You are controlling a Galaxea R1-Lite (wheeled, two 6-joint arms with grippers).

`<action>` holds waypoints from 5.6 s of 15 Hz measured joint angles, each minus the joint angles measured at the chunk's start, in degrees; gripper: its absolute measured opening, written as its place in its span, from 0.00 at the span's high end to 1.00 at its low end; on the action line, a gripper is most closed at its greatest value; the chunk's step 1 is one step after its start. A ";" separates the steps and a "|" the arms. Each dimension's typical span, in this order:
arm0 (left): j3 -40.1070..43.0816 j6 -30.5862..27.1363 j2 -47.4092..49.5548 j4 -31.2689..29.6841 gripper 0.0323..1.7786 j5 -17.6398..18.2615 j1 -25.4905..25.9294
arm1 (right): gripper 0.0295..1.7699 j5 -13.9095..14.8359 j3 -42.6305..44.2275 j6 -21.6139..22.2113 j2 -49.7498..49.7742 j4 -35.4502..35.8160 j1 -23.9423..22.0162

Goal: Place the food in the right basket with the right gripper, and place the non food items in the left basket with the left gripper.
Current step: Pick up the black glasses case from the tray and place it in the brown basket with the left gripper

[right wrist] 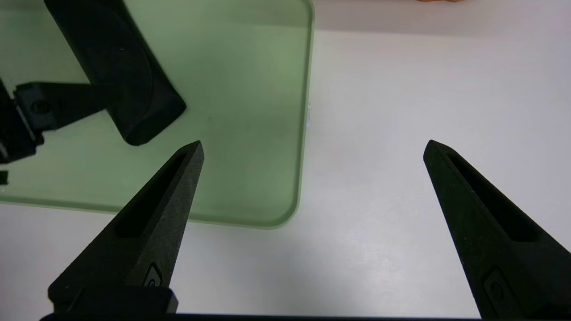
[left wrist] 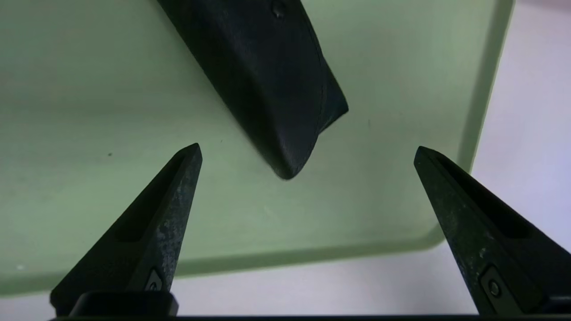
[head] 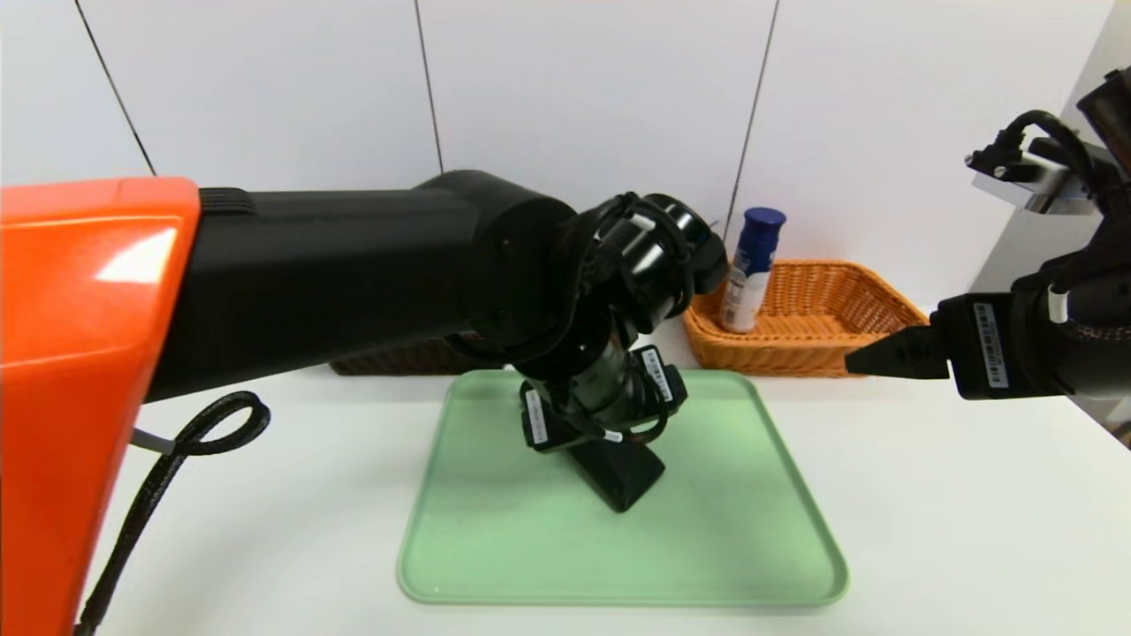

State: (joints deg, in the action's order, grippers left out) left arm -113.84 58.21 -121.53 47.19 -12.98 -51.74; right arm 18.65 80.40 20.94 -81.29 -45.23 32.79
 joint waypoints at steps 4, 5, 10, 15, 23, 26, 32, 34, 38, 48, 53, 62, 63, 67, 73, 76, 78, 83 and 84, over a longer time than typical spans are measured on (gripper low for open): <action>0.00 4.55 -1.60 -3.04 0.05 -0.41 0.37 | 0.04 0.04 -1.73 0.02 1.05 0.27 0.24; 0.00 5.73 -1.93 -3.40 0.05 -0.51 0.45 | 0.04 0.06 -2.43 0.00 1.38 1.32 0.22; -0.22 8.83 -3.28 -3.93 0.05 -0.52 1.85 | 0.04 0.13 -5.79 -0.16 2.79 4.02 0.24; -0.27 8.59 -5.62 -4.72 0.05 -0.57 3.72 | 0.04 0.15 -6.51 -0.05 3.29 4.00 0.24; -0.24 7.80 -8.90 -4.74 0.05 -0.60 5.30 | 0.04 0.06 -8.31 -0.02 3.36 5.12 0.33; -0.24 5.13 -9.25 -4.74 0.05 -0.79 5.33 | 0.04 0.04 -9.20 -0.13 3.28 6.56 0.39; -0.27 -0.91 -9.73 -4.69 0.05 -3.38 5.33 | 0.04 0.04 -9.40 -0.16 3.10 6.75 0.41; -0.28 -1.74 -9.97 -4.77 0.05 -3.74 5.24 | 0.04 0.04 -9.47 -0.13 3.12 6.78 0.41; -0.30 -4.94 -10.31 -4.80 0.05 -4.46 4.85 | 0.04 0.00 -9.47 -0.13 3.07 6.75 0.39; -0.20 -16.40 -9.07 -1.49 0.05 -9.12 4.36 | 0.04 -0.38 -9.40 -0.17 2.68 7.33 0.39; -0.27 -9.59 -8.74 -2.29 0.05 -5.81 4.35 | 0.04 -0.41 -9.36 -0.13 2.38 7.39 0.69; -0.27 -9.53 -8.98 -1.17 0.05 -5.90 4.36 | 0.04 -0.40 -9.45 -0.16 2.32 7.28 1.63; -0.27 -9.57 -9.09 -1.30 0.05 -5.97 4.36 | 0.04 -0.38 -9.47 -0.16 2.34 7.25 1.74; -0.24 -9.56 -9.46 -1.38 0.21 -6.33 4.44 | 0.04 -0.38 -9.48 -0.16 2.34 7.23 1.90; -0.22 -9.16 -10.03 -1.68 0.58 -6.19 4.50 | 0.04 -0.40 -9.48 -0.16 2.35 7.28 1.90; -0.16 -9.16 -9.67 -1.19 0.62 -5.89 4.56 | 0.04 -0.40 -9.47 -0.30 2.35 7.30 1.90; -0.11 -9.16 -8.70 -0.65 0.64 -5.73 4.55 | 0.04 -0.41 -9.47 -0.33 2.35 7.28 1.90; -0.13 -9.65 -4.49 1.37 0.75 -4.82 3.39 | 0.04 -0.38 -9.47 -0.16 2.49 7.30 1.90; -0.16 -9.73 -3.39 1.73 0.75 -4.43 2.79 | 0.04 -0.40 -9.47 -0.16 2.51 7.30 1.90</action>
State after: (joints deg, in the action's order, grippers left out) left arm -113.99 48.48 -124.92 48.92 -17.41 -48.95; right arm 18.25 70.92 20.78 -78.78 -37.92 34.69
